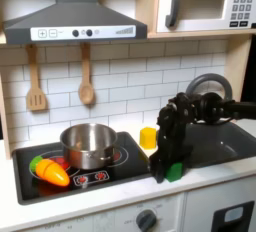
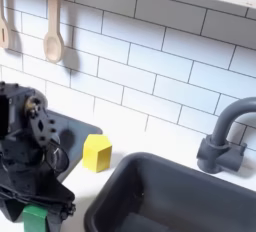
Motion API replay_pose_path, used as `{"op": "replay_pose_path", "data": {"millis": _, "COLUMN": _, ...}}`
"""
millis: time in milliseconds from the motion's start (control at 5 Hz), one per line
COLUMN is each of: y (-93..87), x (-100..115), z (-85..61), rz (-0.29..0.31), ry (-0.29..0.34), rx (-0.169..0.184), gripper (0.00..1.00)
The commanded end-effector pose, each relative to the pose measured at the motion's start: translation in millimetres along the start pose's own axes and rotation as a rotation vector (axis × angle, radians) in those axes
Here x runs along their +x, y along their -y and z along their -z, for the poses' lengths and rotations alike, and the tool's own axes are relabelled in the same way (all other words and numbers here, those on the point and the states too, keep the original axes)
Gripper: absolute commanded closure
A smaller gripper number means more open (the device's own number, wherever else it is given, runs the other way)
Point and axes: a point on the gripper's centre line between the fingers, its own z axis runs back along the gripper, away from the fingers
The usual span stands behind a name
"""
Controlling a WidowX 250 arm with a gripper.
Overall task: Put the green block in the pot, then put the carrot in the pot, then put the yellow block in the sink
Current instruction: 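Put the green block in the pot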
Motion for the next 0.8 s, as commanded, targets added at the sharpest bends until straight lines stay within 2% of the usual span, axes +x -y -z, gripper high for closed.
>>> {"op": "replay_pose_path", "data": {"millis": 0, "y": 6.1, "x": -12, "z": -5.5, "rz": 0.004, "ry": 0.004, "rx": -0.004, "gripper": 1.0}}
{"op": "replay_pose_path", "data": {"millis": 200, "y": 9.3, "x": -19, "z": -7.3, "rz": 0.005, "ry": -0.005, "rx": -0.016, "gripper": 1.0}}
{"op": "replay_pose_path", "data": {"millis": 600, "y": -0.8, "x": -20, "z": -33.9, "rz": -0.039, "ry": 0.003, "rx": -0.055, "gripper": 1.0}}
